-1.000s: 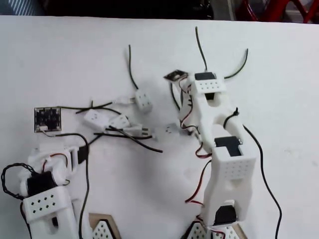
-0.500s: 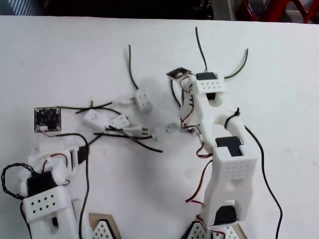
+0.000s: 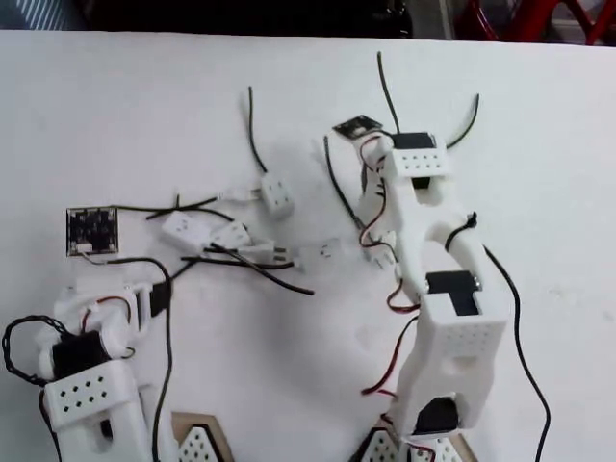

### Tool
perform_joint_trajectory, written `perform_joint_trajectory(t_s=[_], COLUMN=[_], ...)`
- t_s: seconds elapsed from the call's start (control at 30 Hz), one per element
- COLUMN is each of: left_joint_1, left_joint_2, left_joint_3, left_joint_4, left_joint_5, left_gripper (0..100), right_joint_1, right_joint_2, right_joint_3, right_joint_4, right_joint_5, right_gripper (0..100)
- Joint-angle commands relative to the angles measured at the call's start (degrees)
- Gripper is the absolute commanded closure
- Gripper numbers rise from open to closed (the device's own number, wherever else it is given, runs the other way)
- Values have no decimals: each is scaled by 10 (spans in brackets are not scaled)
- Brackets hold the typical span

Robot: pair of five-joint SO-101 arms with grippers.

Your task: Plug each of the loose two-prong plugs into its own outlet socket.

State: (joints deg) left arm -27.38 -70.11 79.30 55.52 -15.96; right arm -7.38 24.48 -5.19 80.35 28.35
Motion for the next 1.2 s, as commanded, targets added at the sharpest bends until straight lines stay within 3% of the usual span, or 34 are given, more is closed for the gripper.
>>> perform_joint_trajectory(t_s=[0.0,0.17,0.37,0.73,1.17], left_joint_1=[-3,-3,-3,-3,-3], left_joint_2=[-9,-9,-9,-9,-9], left_joint_3=[-1,-1,-1,-1,-1], left_joint_4=[-12,-12,-12,-12,-12], left_joint_5=[4,4,4,4,4], left_gripper=[648,648,648,648,648], right_joint_1=[3,-32,-58,-22,-22], right_joint_2=[-42,-59,-55,49,55], right_joint_3=[-2,-1,0,-3,-4], right_joint_4=[6,73,76,24,-15], right_joint_5=[0,0,-4,1,1], right_gripper=[854,854,854,858,978])
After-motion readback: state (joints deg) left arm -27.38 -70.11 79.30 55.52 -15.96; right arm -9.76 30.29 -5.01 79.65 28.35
